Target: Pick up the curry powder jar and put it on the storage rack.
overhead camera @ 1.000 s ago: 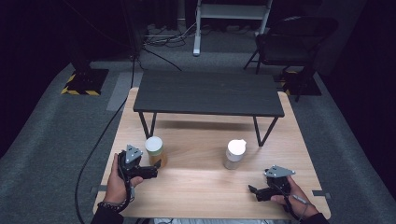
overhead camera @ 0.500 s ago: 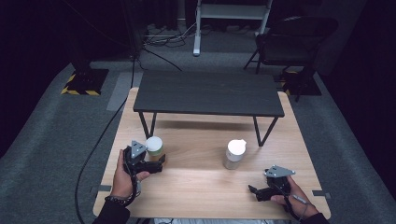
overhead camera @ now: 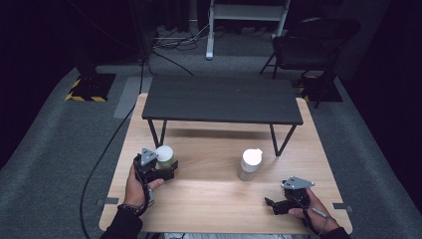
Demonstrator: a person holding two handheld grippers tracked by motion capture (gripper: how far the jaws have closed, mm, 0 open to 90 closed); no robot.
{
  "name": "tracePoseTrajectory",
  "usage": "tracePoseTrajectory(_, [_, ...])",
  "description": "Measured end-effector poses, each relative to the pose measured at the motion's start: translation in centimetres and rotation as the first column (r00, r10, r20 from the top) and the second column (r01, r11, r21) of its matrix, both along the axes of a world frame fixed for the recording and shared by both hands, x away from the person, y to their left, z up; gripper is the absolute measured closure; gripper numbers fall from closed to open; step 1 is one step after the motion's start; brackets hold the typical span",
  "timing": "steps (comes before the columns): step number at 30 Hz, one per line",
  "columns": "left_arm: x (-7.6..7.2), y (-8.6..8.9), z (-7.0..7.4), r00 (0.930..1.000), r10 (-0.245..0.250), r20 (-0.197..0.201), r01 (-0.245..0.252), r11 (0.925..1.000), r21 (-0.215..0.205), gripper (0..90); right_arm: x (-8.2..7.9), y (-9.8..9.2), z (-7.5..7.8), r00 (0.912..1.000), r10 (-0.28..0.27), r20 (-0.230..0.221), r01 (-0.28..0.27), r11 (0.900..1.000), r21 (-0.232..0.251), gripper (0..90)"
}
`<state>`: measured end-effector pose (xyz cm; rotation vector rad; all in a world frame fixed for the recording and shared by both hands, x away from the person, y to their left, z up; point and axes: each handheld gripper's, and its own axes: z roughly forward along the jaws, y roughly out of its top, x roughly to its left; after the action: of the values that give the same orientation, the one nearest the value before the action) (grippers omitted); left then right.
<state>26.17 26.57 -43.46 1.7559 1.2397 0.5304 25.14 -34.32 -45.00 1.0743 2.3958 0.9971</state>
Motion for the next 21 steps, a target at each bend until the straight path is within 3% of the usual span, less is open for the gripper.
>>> tracePoseTrajectory(10, [-0.12, -0.11, -0.55, 0.9988, -0.026, 0.041, 0.025, 0.9996, 0.016, 31.5, -0.01, 0.0, 0.0, 1.0, 0.001, 0.001, -0.001, 1.0, -0.001, 0.3])
tracePoseTrajectory(21, [-0.36, -0.63, -0.36, 0.9984, -0.02, 0.053, 0.018, 0.999, 0.042, 33.5, 0.01, -0.01, 0.0, 1.0, 0.003, 0.002, -0.003, 1.0, -0.001, 0.4])
